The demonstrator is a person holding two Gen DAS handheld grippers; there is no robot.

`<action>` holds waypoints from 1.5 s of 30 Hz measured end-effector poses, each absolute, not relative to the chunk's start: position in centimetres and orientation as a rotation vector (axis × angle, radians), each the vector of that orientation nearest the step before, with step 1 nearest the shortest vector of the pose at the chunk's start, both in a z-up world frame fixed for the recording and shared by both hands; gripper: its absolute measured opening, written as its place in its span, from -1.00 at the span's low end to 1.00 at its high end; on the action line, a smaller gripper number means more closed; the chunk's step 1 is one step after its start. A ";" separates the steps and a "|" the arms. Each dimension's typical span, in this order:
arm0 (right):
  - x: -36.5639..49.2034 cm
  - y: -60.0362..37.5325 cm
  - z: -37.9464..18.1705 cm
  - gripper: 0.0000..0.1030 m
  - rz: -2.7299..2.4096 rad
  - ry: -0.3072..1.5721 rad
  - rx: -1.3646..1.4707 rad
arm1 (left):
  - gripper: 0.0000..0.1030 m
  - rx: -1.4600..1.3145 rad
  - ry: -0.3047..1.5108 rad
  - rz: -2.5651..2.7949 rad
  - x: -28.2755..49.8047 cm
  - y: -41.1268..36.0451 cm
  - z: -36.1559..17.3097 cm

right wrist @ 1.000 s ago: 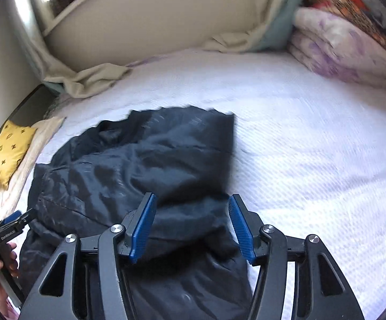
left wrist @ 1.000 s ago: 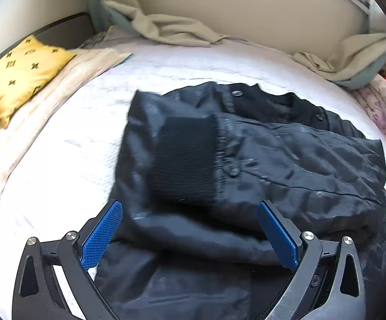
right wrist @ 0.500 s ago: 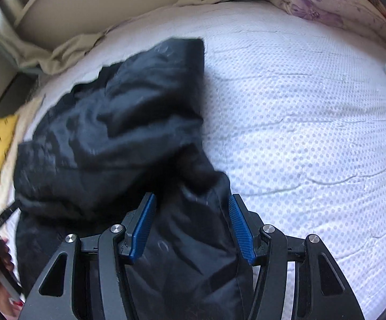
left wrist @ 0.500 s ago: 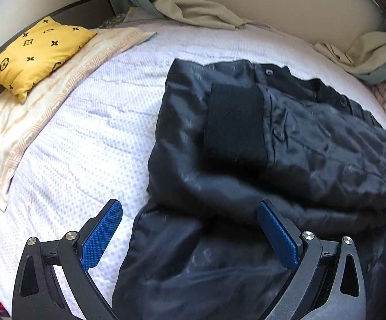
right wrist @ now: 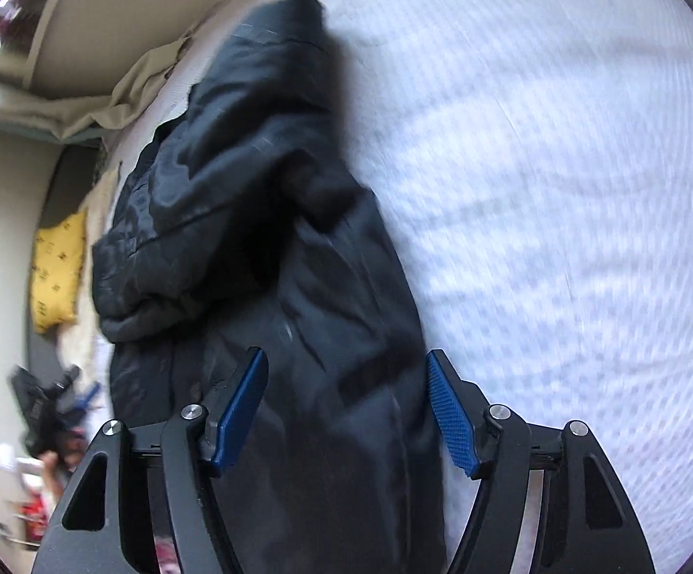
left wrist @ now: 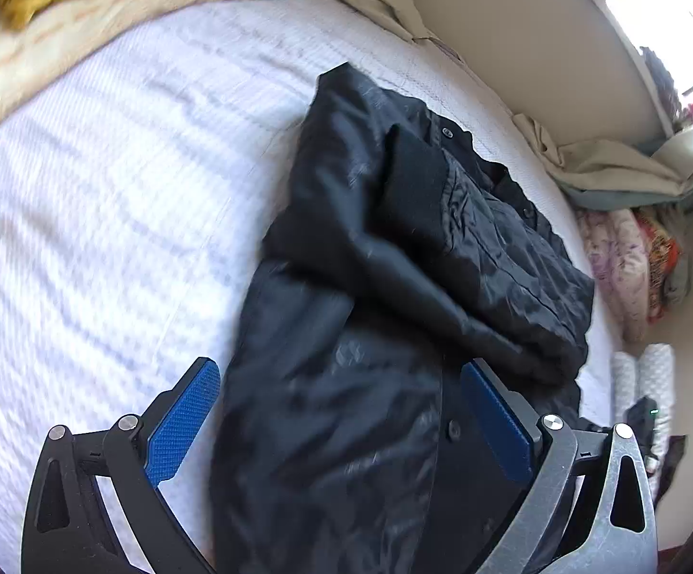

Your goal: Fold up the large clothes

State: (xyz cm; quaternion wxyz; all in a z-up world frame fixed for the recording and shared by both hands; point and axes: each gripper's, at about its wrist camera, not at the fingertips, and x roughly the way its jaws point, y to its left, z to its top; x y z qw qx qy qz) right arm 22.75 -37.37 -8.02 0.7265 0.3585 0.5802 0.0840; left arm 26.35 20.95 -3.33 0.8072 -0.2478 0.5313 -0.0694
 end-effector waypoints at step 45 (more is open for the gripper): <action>10.4 -31.3 -9.3 -0.35 0.523 1.387 0.733 | -0.54 -0.715 1.461 -0.407 14.6 20.5 -10.2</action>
